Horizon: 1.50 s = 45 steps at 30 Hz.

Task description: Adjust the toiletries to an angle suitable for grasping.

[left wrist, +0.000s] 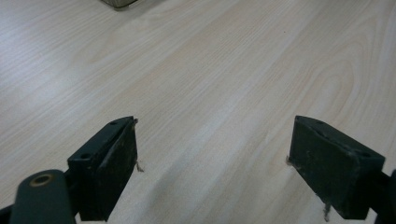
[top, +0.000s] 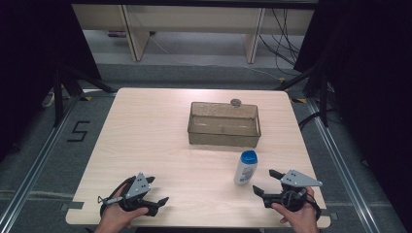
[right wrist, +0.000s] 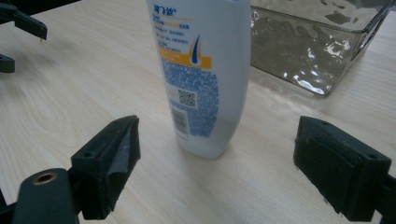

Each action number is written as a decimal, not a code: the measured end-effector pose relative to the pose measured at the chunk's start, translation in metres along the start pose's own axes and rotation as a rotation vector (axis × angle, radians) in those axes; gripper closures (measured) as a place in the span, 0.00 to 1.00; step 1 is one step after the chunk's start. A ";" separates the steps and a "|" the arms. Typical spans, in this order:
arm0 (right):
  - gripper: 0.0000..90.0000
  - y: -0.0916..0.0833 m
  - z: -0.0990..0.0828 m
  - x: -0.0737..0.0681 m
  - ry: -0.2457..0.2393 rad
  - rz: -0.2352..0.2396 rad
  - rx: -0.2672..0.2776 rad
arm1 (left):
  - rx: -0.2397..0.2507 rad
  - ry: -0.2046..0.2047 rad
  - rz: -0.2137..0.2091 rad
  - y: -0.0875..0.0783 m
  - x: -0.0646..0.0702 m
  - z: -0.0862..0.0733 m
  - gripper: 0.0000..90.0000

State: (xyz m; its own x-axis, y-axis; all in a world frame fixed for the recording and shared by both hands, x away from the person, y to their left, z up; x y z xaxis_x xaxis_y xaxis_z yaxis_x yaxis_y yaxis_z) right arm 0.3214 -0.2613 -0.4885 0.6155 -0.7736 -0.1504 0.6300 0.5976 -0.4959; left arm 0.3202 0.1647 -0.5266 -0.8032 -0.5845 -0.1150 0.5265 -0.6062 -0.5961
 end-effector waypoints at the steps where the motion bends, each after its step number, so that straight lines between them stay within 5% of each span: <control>1: 0.17 0.001 0.001 0.003 -0.037 -0.007 0.012 | 0.006 -0.004 -0.001 0.000 0.000 0.000 0.17; 3: 0.18 0.005 0.001 0.000 0.005 0.010 -0.002 | 0.006 -0.007 0.001 0.000 0.000 0.000 0.17; 10: 0.18 0.014 0.006 0.003 -0.043 0.024 0.009 | 0.002 -0.004 0.000 0.000 0.000 0.000 0.17; 12: 0.18 0.013 0.006 0.001 -0.006 0.024 -0.008 | 0.007 -0.008 0.000 0.000 0.000 0.000 0.17; 14: 0.18 0.019 0.008 0.004 -0.043 0.041 0.006 | -0.019 0.020 0.001 -0.001 -0.002 -0.001 0.17; 18: 0.18 0.023 0.011 0.006 -0.068 0.038 0.008 | 0.001 0.000 -0.006 0.001 0.000 0.000 0.17; 19: 0.18 0.024 0.012 0.007 -0.067 0.040 0.001 | -0.022 0.024 0.000 -0.001 -0.002 -0.001 0.17; 34: 0.17 0.040 0.022 0.011 -0.088 0.068 0.020 | -0.019 0.020 0.000 0.000 -0.002 -0.001 0.17; 36: 0.17 0.040 0.024 0.011 -0.095 0.063 0.027 | 0.007 -0.013 -0.007 0.001 0.000 0.000 0.17; 45: 0.17 0.048 0.027 0.008 -0.101 0.078 0.017 | -0.009 0.005 -0.008 0.000 -0.001 -0.001 0.17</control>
State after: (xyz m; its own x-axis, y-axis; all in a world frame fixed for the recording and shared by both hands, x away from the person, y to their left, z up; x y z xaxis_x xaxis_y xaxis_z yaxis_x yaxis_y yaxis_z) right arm 0.3695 -0.2329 -0.4907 0.7070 -0.7001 -0.1002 0.5860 0.6593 -0.4711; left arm 0.3208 0.1657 -0.5273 -0.8084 -0.5774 -0.1142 0.5180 -0.6058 -0.6038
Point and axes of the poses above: each handheld gripper's, and its own axes: y roughly forward along the jaws, z roughly out of its top, x roughly to its right, the point moved 3 cm from there along y, roughly forward along the jaws, and after that the axes turned 5 degrees about y, right-handed, at the moved point
